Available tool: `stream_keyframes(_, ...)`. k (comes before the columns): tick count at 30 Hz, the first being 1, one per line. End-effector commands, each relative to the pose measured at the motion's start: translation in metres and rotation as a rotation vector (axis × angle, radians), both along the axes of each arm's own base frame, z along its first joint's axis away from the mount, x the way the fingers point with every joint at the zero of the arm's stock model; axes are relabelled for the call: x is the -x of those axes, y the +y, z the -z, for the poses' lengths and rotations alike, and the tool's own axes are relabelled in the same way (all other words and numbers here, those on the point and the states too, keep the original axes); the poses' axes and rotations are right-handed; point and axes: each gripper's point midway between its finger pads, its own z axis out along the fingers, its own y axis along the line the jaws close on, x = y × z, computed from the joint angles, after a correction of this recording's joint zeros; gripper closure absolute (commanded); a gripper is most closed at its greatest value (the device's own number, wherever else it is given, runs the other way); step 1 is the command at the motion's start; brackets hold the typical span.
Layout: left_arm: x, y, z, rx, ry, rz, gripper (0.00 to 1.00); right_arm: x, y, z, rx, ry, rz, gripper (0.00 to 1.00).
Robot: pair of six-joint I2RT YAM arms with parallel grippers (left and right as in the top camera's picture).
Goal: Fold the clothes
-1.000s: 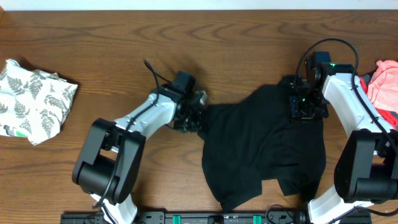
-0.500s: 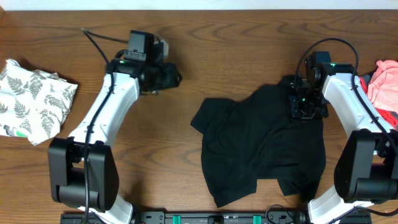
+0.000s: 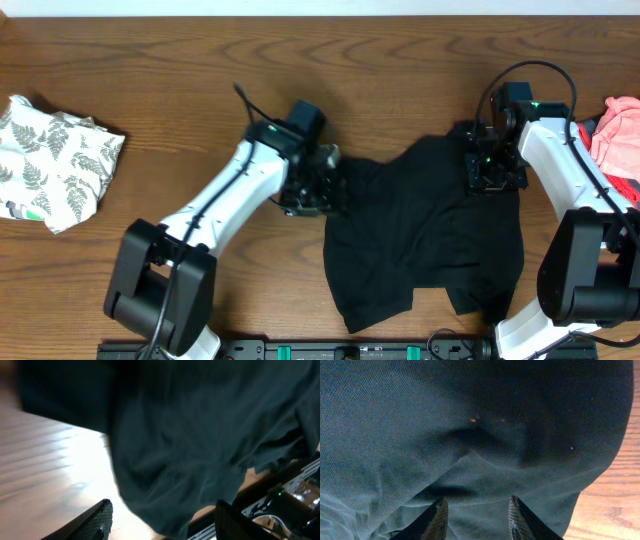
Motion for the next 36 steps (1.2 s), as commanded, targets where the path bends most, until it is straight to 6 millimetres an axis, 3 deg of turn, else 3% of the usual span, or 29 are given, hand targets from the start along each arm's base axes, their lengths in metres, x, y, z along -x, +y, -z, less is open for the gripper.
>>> stream_keyframes(1, 0.012, 0.004, 0.017, -0.04, 0.057, -0.062, 0.34, 0.0, 0.004, -0.006, -0.007, -0.018, 0.003, 0.62)
stream_keyframes(9, 0.03, 0.014, 0.05, -0.071, 0.109, -0.125, 0.33, 0.0, 0.004, -0.006, -0.007, -0.018, 0.003, 0.62)
stream_keyframes(15, 0.031, -0.004, 0.048, 0.047, 0.128, -0.126, 0.33, 0.0, 0.004, -0.006, -0.007, -0.018, 0.003, 0.62)
stream_keyframes(31, 0.052, -0.022, 0.061, 0.021, 0.154, -0.059, 0.35, 0.0, 0.004, -0.006, -0.007, -0.017, 0.003, 0.62)
stream_keyframes(33, 0.051, -0.022, 0.061, 0.021, 0.152, -0.059, 0.42, 0.0, 0.004, -0.006, -0.006, -0.017, 0.003, 0.62)
stream_keyframes(36, 0.05, -0.021, 0.062, 0.014, 0.147, -0.06, 0.73, 0.0, 0.004, -0.006, -0.007, -0.015, 0.003, 0.62)
